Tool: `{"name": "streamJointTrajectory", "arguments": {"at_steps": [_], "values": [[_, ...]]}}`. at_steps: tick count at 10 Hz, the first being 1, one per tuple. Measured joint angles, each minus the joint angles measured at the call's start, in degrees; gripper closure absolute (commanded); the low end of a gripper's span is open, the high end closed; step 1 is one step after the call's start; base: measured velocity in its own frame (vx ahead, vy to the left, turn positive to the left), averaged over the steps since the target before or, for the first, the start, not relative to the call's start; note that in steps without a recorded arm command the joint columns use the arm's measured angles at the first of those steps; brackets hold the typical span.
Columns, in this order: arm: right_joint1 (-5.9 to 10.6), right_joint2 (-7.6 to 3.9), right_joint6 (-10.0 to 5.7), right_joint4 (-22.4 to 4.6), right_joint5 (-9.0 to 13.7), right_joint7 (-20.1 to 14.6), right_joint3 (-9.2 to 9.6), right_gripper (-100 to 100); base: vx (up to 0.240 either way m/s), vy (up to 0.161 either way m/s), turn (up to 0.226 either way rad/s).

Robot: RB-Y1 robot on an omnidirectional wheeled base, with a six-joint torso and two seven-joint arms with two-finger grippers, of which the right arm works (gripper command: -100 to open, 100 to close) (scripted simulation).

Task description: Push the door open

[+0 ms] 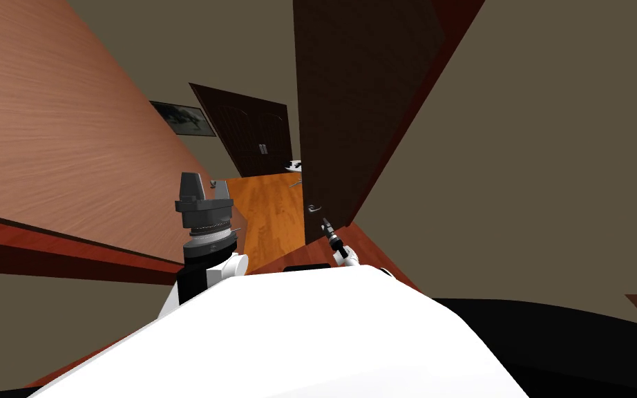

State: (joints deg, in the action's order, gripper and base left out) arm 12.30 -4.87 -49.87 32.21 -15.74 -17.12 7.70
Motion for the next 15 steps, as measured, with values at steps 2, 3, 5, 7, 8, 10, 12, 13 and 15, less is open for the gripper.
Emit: {"name": "streamJointTrajectory", "arguments": {"at_steps": [2, 3, 5, 7, 8, 10, 12, 13, 15], "values": [[0.00, 0.01, -0.03, -0.20, 0.17, 0.30, -0.19, -100, 0.176, 0.049, 0.025], [-0.01, 0.07, -0.05, -0.27, 0.25, 0.48, -0.29, -100, 0.185, 0.062, 0.042], [-0.07, 0.25, -0.02, -0.35, 0.46, 0.88, -0.53, -100, 0.208, 0.087, 0.033], [-0.11, 0.57, 0.00, -0.47, 0.67, 1.29, -0.76, -100, 0.203, 0.076, 0.027], [-0.13, 0.77, 0.02, -0.51, 0.76, 1.47, -0.87, -100, 0.092, 0.026, 0.006], [-0.09, 0.78, 0.02, -0.50, 0.77, 1.49, -0.87, 100, -0.021, -0.006, 0.002], [0.17, 0.77, 0.12, -0.39, 0.80, 1.49, -0.93, 100, -0.007, -0.004, 0.010], [0.20, 0.79, 0.15, -0.38, 0.79, 1.50, -0.91, 100, 0.000, 0.000, 0.000], [0.18, 0.80, 0.14, -0.39, 0.79, 1.49, -0.91, 100, 0.050, 0.029, -0.014]]}}
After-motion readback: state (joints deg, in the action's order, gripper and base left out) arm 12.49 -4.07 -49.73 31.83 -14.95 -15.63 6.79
